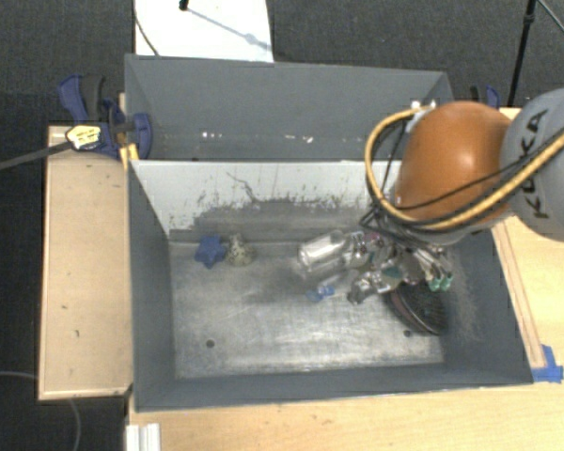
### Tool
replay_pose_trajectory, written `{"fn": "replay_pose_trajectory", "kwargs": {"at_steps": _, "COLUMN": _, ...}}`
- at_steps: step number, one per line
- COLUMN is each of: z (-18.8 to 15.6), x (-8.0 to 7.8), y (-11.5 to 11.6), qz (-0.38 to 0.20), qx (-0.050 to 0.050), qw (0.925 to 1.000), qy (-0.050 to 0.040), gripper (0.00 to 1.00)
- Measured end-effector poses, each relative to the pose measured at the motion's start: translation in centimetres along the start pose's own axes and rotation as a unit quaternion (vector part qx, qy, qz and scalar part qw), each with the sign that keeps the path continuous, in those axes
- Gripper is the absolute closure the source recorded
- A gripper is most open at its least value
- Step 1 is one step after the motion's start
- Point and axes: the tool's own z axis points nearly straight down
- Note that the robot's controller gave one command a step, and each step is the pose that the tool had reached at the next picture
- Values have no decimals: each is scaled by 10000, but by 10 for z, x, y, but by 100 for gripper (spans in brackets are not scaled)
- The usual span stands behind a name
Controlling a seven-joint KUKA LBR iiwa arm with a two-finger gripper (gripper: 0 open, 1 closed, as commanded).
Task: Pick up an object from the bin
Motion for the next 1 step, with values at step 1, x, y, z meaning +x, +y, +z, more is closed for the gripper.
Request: {"fn": "replay_pose_trajectory", "kwargs": {"at_steps": 1, "z": -139, "x": -5, "y": 28, "qz": -2027, "qx": -9, "qw": 9792, "qy": 1, "gripper": 100}}
